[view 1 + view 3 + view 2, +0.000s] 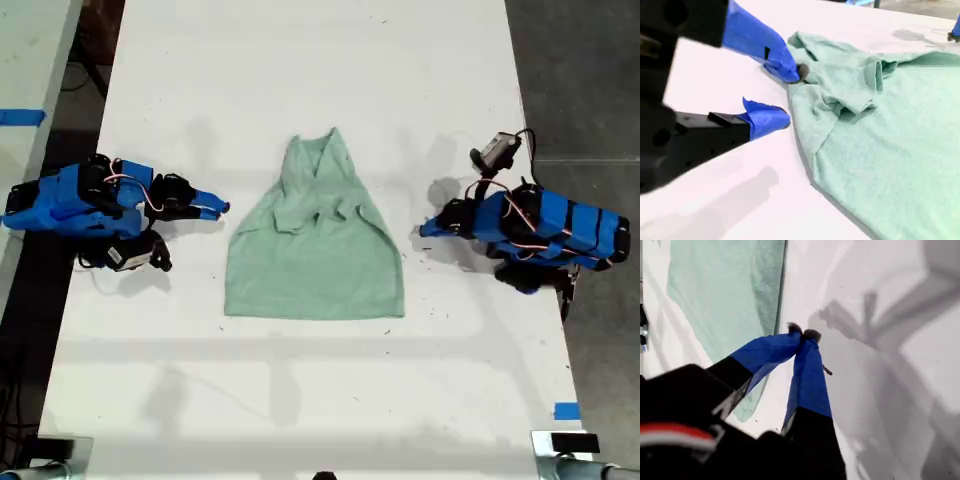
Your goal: Fold t shirt
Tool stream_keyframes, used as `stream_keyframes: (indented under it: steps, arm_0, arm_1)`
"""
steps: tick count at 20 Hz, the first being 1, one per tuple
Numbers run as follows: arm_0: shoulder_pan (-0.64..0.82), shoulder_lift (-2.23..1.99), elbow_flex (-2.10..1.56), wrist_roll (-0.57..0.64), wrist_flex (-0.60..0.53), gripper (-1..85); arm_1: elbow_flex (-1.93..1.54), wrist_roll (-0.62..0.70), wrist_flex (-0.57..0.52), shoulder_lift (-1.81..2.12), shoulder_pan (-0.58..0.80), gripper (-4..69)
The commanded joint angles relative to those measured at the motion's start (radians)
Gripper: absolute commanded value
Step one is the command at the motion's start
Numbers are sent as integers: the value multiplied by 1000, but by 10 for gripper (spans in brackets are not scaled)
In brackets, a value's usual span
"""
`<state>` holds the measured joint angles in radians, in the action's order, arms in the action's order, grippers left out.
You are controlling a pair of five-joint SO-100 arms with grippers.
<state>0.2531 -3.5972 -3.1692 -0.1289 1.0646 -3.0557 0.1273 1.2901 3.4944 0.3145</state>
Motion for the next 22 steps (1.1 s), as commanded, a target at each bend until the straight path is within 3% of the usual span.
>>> stream_keyframes:
  steps: [1,2,8,22]
  arm_0:
    - [80,-9,-23,-20,3,134]
    - [121,-8,-38,29,6,137]
    - [239,-8,-38,26,6,140]
    - [241,-8,-38,26,6,140]
  arm_1:
    - [-49,17,-34,12,-6,9]
    - [-49,17,-34,12,-6,9]
    - [-49,18,-35,12,-6,9]
    - [-49,18,-35,12,-8,9]
